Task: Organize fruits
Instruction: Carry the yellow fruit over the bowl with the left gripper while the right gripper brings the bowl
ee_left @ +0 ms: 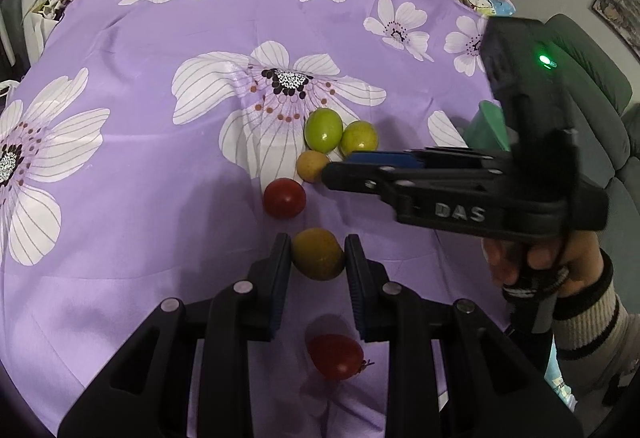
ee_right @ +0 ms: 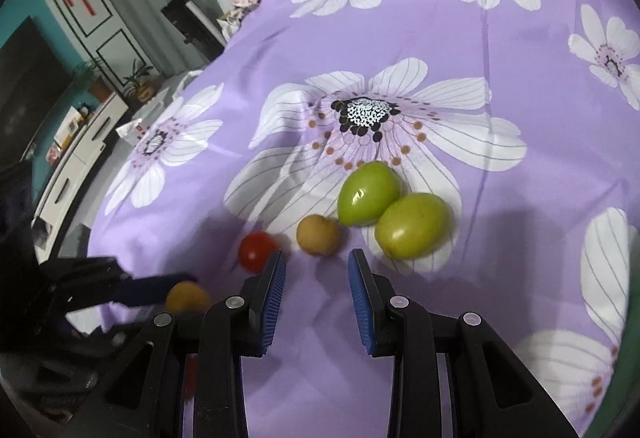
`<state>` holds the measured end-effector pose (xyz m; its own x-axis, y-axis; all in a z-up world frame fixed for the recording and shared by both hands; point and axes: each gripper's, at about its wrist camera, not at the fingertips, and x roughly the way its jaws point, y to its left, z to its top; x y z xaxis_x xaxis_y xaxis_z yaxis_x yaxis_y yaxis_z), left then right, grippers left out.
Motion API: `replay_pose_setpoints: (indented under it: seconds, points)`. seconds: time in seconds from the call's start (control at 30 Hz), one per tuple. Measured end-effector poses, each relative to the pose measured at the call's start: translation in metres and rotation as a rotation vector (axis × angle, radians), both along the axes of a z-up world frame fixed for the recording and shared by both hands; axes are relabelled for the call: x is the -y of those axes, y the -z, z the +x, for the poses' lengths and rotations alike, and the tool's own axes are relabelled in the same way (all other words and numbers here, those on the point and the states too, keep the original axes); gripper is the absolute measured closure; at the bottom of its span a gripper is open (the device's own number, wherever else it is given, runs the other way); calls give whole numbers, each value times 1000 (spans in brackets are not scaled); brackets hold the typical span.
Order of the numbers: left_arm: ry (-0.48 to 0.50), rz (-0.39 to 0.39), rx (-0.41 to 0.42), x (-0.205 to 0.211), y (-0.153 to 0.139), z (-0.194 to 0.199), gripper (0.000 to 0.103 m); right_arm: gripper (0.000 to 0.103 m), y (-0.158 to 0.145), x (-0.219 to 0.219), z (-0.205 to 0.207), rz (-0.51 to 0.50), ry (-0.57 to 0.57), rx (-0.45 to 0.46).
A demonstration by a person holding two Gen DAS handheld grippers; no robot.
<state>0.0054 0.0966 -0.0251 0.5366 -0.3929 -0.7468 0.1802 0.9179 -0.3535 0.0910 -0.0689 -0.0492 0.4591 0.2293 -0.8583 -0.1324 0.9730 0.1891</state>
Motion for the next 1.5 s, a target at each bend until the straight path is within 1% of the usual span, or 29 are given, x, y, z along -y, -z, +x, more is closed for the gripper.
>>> replay_pose_setpoints:
  seconds: [0.13,0.3,0.37,0.43,0.5,0.63,0.9,1.1,1.23,1.5]
  points:
    - [3,-6,0,-2,0,1,76,71,5,-5,11,-8,-4,-14]
    - [7,-11,1,-4,1,1,76,71,15,-7,22,-35,2,-54]
    - [6,-11,0,-4,0,1,76,71,14,-6,23,-31,1,-50]
    - [6,-11,1,-4,0,1,76,75,14,-6,22,-28,4,-45]
    - [7,-11,2,-4,1,1,76,75,14,-5,20,-25,9,-42]
    - [12,-10,1,-2,0,-1,76,75,6,0,7,6,13,-23]
    - [30,4,2,13,-5,-7,76,75,-11,11,-38,65,35,11]
    - [39,31,-1,26,-10,-11,76,75,-20,26,-69,76,68,30]
    - [50,49,3,37,-14,-12,76,75,-26,34,-81,86,95,50]
    - [69,81,24,54,-25,-13,76,75,-45,46,-97,96,124,124]
